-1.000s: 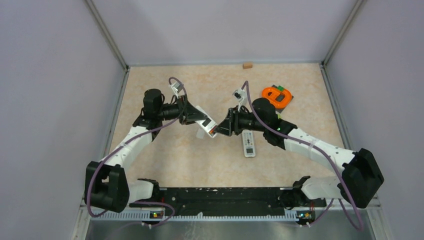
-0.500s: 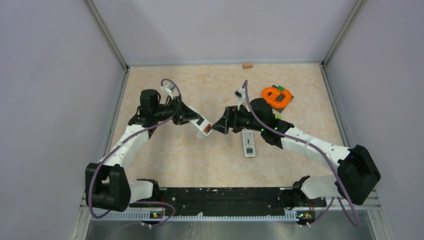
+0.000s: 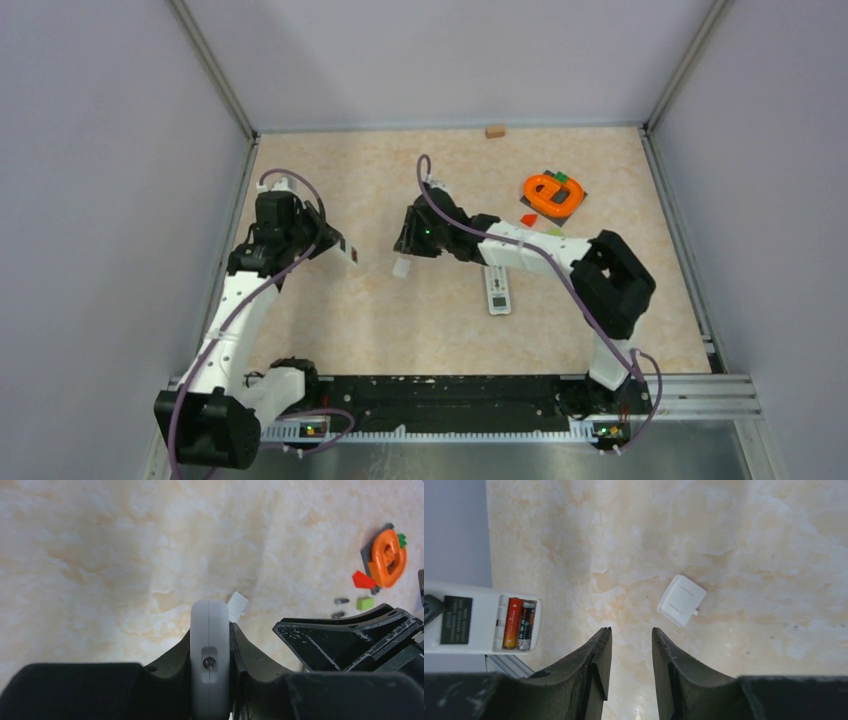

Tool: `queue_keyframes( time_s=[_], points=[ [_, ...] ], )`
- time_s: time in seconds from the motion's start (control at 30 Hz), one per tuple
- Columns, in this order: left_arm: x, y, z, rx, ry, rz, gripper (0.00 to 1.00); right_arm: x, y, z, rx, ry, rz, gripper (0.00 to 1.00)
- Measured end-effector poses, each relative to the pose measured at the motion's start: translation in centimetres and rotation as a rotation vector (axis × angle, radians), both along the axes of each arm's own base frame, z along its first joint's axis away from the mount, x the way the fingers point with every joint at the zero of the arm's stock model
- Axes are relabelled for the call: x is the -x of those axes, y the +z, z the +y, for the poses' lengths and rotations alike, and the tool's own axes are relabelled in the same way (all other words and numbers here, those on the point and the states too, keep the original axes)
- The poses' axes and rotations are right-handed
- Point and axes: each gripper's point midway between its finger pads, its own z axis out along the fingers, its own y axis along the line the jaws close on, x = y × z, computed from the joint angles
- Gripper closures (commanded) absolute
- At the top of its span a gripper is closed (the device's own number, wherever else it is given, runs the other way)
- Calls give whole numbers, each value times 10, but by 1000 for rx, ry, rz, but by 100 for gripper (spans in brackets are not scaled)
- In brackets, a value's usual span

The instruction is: Load the batteries into the remote control

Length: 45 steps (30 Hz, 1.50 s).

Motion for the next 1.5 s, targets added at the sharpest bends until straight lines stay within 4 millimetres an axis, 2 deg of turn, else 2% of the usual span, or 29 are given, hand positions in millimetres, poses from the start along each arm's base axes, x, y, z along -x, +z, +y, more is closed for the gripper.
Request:
queue_keyframes(
  time_s=[0.1, 0.27, 0.53, 0.73, 0.83, 0.97, 1.03, 1.3, 1.5],
  points=[
    [3, 4, 17, -68, 68, -22, 100, 0, -10, 23, 32, -17, 23, 65],
    [7, 2, 32, -130, 123, -14, 100, -6, -33, 40, 111, -44, 57, 67],
    [9, 8, 39, -162, 142, -39, 100, -10, -73, 35, 252, -81, 94, 67],
    [11, 3, 31, -134, 104, -36, 100, -8, -95, 34, 315, -71, 100, 66],
    [12, 2, 29, -127, 94, -33, 100, -12, -93, 40, 324, -62, 73, 63],
    [11, 2, 28, -124, 84, -36, 100, -12, -95, 47, 368, -32, 39, 65],
    [11, 2, 28, -125, 81, -37, 100, -11, -95, 50, 400, -16, 11, 69],
    [11, 2, 27, -131, 71, -40, 100, -5, -100, 36, 550, 21, -81, 100],
    [11, 3, 27, -129, 69, -40, 100, -1, -100, 21, 609, 60, -105, 100]
  ],
)
